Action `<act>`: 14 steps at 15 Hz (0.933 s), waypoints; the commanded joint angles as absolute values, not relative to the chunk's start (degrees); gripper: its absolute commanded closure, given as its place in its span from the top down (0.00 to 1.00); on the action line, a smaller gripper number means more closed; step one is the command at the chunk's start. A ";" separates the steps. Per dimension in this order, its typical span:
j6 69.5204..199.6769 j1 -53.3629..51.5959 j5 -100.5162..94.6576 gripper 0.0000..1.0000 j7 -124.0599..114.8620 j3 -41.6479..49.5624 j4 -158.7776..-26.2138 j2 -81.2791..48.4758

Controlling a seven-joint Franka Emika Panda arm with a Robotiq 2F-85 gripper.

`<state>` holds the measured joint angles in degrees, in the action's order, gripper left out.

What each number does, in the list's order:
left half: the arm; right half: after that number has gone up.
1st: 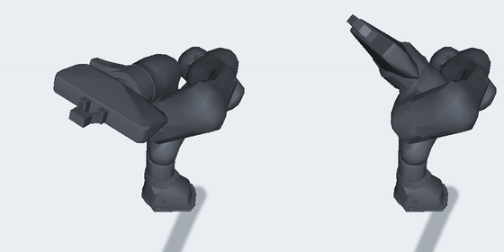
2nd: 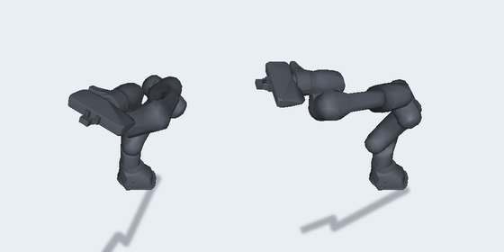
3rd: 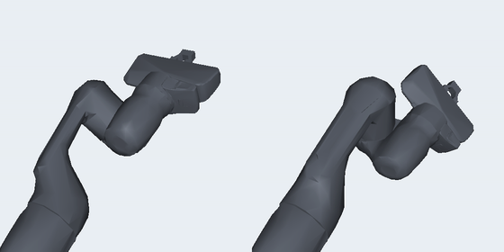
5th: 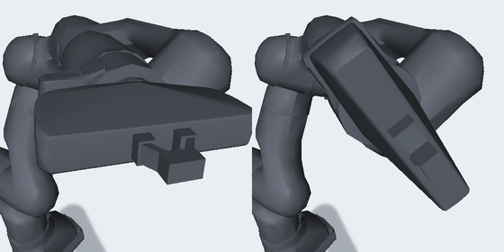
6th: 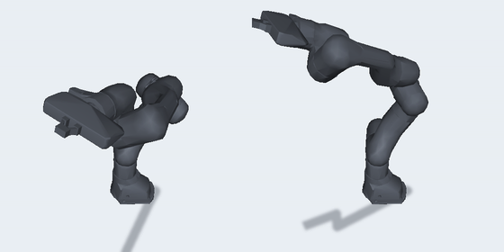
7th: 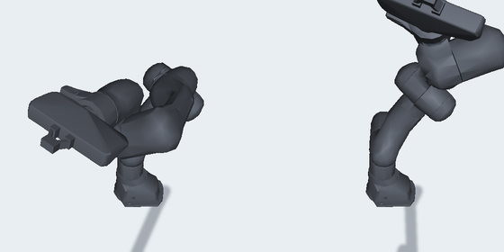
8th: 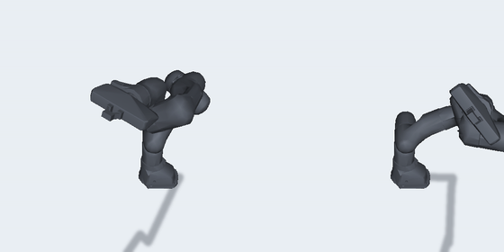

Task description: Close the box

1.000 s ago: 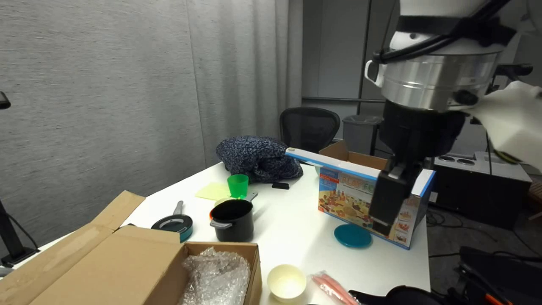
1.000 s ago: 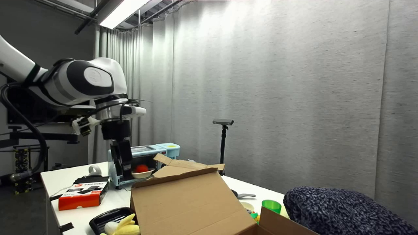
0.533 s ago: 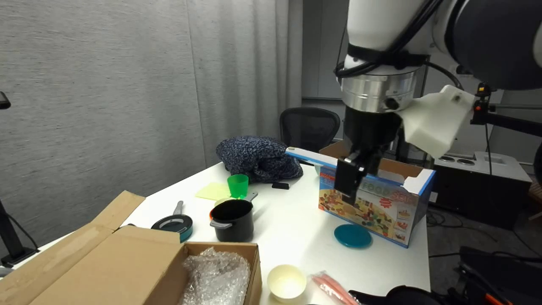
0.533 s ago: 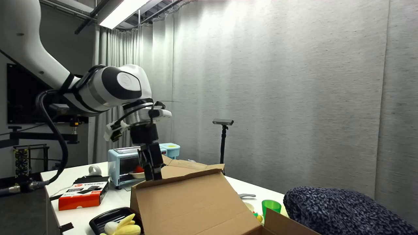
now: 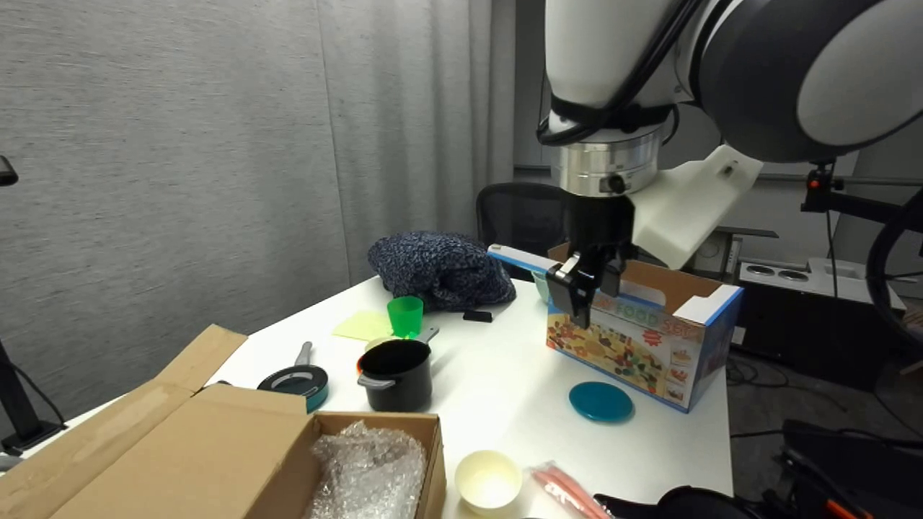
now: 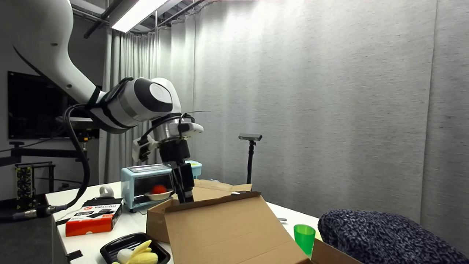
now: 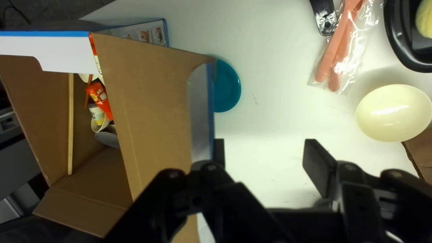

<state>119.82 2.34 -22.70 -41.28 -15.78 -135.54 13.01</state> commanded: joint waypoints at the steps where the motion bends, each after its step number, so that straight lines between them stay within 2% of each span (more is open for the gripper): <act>1: 117.14 0.13 -25.89 0.94 -44.73 -15.51 -131.88 10.47; 3: 118.28 -0.68 -27.23 1.00 -45.39 -15.44 -131.49 10.18; 8: 116.27 -0.65 -29.68 1.00 -47.64 -14.05 -132.02 9.78; 14: 122.87 -1.13 -25.29 1.00 -48.60 -11.57 -132.57 8.18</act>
